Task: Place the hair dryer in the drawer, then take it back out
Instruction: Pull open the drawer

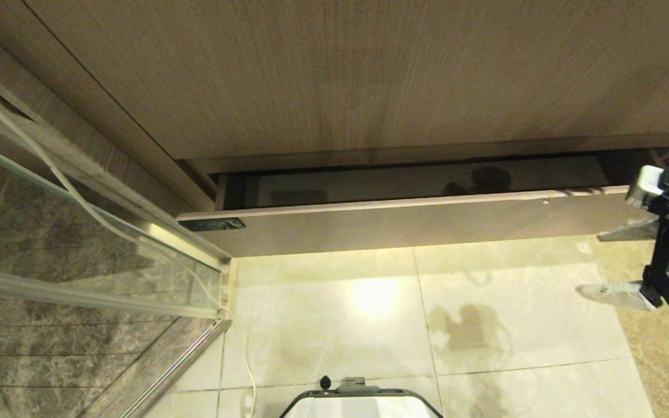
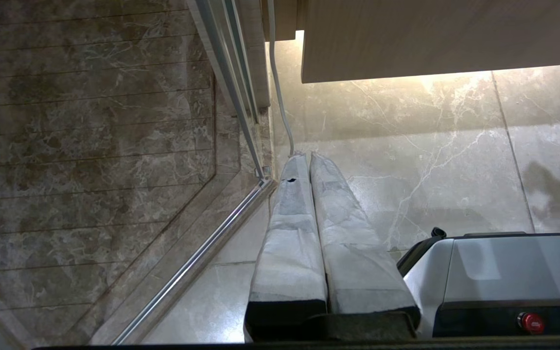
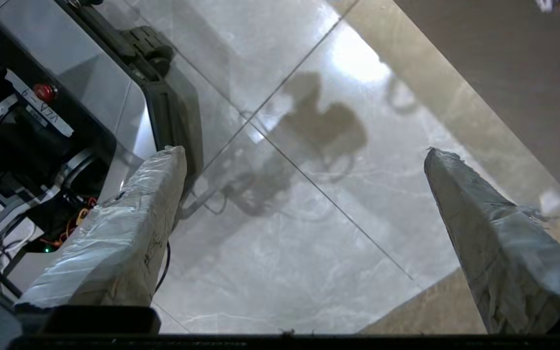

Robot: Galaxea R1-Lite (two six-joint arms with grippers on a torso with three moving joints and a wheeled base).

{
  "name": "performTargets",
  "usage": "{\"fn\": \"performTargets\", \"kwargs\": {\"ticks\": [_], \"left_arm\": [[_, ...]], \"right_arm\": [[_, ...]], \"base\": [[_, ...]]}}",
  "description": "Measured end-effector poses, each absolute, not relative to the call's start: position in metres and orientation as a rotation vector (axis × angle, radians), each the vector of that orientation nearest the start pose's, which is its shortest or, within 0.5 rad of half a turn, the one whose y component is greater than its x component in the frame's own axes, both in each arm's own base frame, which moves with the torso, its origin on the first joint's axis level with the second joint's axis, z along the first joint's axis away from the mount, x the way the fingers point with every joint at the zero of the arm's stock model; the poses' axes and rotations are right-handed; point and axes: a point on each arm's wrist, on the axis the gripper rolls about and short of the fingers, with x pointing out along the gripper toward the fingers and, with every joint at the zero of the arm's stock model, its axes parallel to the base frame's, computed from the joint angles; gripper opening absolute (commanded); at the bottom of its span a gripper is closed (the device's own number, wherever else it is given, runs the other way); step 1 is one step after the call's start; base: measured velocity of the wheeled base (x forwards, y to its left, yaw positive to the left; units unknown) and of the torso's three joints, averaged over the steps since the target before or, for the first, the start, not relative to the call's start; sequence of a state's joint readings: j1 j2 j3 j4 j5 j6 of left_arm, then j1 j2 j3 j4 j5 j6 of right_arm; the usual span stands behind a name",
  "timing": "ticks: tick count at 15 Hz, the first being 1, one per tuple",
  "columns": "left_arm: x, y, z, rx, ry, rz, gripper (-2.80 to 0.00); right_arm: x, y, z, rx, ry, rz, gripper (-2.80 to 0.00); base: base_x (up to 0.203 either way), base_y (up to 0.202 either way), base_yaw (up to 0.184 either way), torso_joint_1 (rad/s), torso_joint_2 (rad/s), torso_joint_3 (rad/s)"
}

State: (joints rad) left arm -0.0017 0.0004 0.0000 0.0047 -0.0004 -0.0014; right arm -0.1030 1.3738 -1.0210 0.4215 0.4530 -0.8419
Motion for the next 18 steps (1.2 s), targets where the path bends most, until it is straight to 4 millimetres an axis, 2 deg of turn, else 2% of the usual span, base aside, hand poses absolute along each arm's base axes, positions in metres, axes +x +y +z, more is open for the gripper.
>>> {"fn": "performTargets", "kwargs": {"ticks": [2,4,6,10,13,14,18], "left_arm": [[-0.023,0.0,0.075,-0.001,0.005,-0.002,-2.8],[-0.023,0.0,0.075,-0.001,0.005,-0.002,-2.8],[-0.023,0.0,0.075,-0.001,0.005,-0.002,-2.8],[-0.023,0.0,0.075,-0.001,0.005,-0.002,-2.8],[-0.023,0.0,0.075,-0.001,0.005,-0.002,-2.8],[-0.023,0.0,0.075,-0.001,0.005,-0.002,-2.8],[-0.023,0.0,0.075,-0.001,0.005,-0.002,-2.8]], "right_arm": [[0.186,-0.012,0.239,-0.584,0.537,0.594,0.0],[0.179,-0.015,0.248,-0.592,0.493,0.552,0.0],[0.174,-0.018,0.256,-0.573,0.462,0.504,0.0],[0.169,-0.02,0.263,-0.421,0.433,0.425,0.0],[0.166,-0.02,0.262,-0.333,0.45,0.381,0.0],[0.164,-0.019,0.261,-0.3,0.458,0.371,-2.8],[0.154,-0.019,0.26,-0.27,0.464,0.318,-2.8]], "base": [[0.0,0.0,0.0,0.0,0.0,0.0],[0.0,0.0,0.0,0.0,0.0,0.0],[0.0,0.0,0.0,0.0,0.0,0.0],[0.0,0.0,0.0,0.0,0.0,0.0],[0.0,0.0,0.0,0.0,0.0,0.0],[0.0,0.0,0.0,0.0,0.0,0.0],[0.0,0.0,0.0,0.0,0.0,0.0]]}}
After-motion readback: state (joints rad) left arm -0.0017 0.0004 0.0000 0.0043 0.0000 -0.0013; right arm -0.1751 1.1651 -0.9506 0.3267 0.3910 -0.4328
